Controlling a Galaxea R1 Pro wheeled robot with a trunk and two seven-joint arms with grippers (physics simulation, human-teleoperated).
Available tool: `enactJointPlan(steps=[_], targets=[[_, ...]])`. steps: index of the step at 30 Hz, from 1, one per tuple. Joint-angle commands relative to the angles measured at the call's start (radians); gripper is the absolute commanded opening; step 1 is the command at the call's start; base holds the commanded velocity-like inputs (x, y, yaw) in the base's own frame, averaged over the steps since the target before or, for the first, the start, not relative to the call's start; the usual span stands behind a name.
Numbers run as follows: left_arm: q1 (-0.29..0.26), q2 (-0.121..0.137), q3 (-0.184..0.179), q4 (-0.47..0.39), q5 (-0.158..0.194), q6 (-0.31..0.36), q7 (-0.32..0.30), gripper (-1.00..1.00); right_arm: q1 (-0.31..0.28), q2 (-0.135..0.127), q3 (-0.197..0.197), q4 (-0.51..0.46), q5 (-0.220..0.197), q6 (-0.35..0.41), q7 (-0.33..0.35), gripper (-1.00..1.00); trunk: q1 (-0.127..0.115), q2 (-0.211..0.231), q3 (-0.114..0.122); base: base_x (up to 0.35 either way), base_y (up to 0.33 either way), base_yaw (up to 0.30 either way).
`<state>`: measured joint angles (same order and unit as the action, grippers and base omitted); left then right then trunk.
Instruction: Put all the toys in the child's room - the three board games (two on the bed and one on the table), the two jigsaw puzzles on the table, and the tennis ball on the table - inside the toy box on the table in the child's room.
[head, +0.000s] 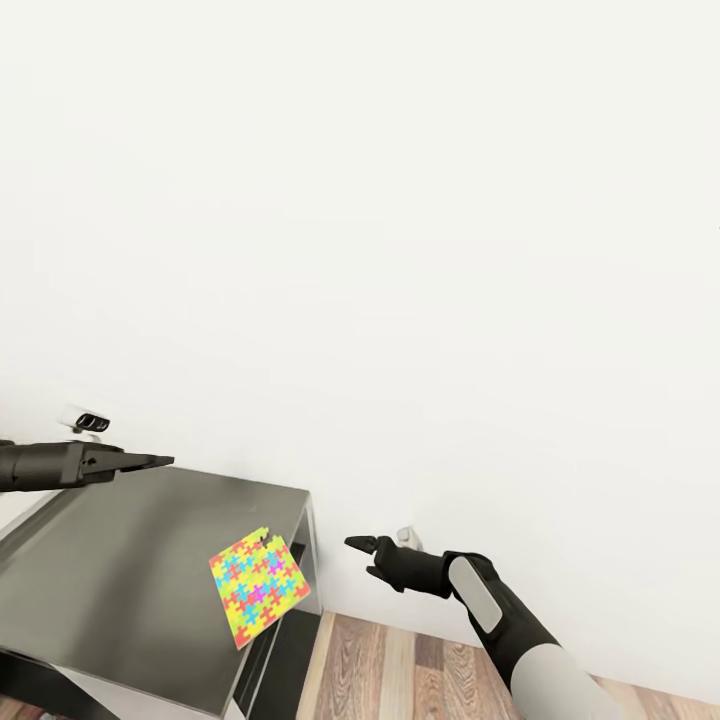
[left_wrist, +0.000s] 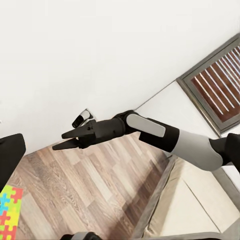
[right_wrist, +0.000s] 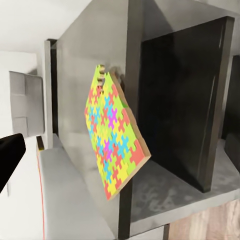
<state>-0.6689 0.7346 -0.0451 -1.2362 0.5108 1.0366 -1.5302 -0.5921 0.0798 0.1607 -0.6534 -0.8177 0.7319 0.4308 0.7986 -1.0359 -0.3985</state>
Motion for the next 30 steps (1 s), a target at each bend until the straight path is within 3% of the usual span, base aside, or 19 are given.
enactJointPlan(steps=[1,30], targets=[[-0.001,0.001,-0.003,0.001,0.002,0.011,-0.004,1.00,-0.001,0.000,0.000,0.000,-0.001,0.004,0.002,1.00,0.004,-0.008,-0.004,0.000,0.000,0.000],[0.000,0.002,-0.002,0.001,-0.001,0.011,-0.041,1.00,-0.002,0.001,0.003,-0.003,0.000,0.009,0.002,1.00,0.115,-0.211,-0.095,0.000,0.000,0.000]])
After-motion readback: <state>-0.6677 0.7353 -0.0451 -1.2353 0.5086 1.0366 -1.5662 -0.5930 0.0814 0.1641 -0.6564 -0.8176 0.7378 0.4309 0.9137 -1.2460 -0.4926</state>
